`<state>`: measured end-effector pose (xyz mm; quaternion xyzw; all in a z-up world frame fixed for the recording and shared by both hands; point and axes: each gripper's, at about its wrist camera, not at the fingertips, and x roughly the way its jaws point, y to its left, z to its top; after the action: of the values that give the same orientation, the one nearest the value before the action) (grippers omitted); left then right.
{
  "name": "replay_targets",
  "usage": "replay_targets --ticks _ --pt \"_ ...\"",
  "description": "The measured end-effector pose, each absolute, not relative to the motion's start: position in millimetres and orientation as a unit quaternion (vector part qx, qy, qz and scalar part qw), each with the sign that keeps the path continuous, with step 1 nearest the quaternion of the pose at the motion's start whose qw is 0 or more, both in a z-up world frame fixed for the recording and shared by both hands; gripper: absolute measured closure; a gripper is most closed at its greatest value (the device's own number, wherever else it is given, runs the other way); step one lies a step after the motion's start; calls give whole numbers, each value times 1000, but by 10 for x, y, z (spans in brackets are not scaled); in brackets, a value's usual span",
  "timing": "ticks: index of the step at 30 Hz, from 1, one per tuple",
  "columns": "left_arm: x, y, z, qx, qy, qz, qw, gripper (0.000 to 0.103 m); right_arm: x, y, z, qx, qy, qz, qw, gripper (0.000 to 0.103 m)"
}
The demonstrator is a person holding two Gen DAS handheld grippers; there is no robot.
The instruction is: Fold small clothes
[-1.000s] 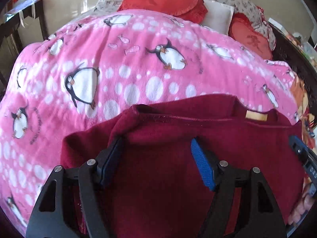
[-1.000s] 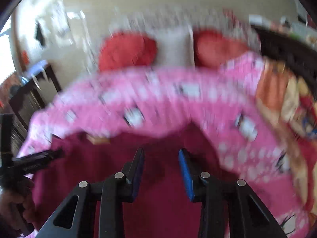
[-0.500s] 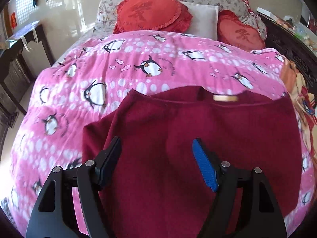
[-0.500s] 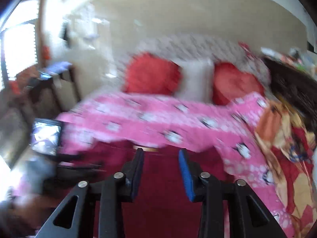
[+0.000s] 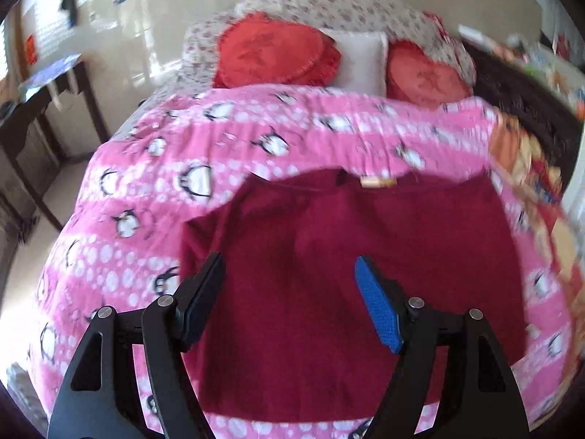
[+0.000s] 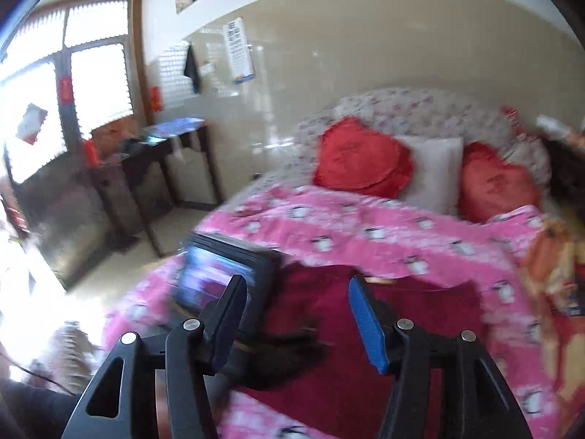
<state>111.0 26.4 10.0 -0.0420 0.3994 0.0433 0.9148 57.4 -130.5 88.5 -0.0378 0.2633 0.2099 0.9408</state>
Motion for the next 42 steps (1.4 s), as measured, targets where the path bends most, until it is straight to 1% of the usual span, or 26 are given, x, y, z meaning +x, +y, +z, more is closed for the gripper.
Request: replay_targets --ticks 2,5,7,10,12,15,19,21,25,30,32,34,36,37,38,40,42 --pt "962 367 370 -75 376 44 922 29 698 -1442 760 -52 285 127 948 46" --pt "681 336 904 -135 327 -8 935 29 926 -1623 534 -60 332 17 941 44" --pt "562 207 1224 -167 299 -67 937 29 999 -1668 432 -59 344 -10 937 44" --pt "518 22 1564 -227 268 -163 922 29 1023 -1640 328 -60 363 -15 930 44" --pt "565 -97 1694 -255 257 -219 906 29 996 -1614 306 -61 369 -8 928 44" --pt "722 -327 1800 -260 265 -267 889 29 907 -1591 294 -57 370 -2 927 44" --pt "880 -530 1794 -251 290 -274 882 29 823 -1585 314 -58 365 -1 929 44" --pt "856 -503 1810 -254 284 -269 885 29 841 -1599 299 -55 369 4 928 44" --pt "750 -255 1808 -252 258 -239 902 29 856 -1647 248 -55 375 0 926 44" --pt "752 73 1550 -212 263 -159 928 29 877 -1702 160 -48 387 -7 921 44" --pt "771 99 1362 -159 281 -105 941 29 872 -1706 135 -47 389 -6 920 44" --pt "793 69 1162 -72 296 -13 952 29 846 -1719 104 -51 390 -7 919 44" --pt "815 29 962 -25 318 18 948 29 791 -1794 65 -40 395 -4 918 44" --pt "811 25 891 -17 325 23 945 29 751 -1844 72 -27 393 2 919 44" --pt "797 18 818 -9 331 29 943 29 666 -1913 127 -5 383 13 923 44" --pt "784 16 710 0 339 32 940 29 435 -2021 342 35 340 47 938 44" --pt "769 -2 644 5 343 33 939 29 93 -2083 702 60 260 106 958 44"
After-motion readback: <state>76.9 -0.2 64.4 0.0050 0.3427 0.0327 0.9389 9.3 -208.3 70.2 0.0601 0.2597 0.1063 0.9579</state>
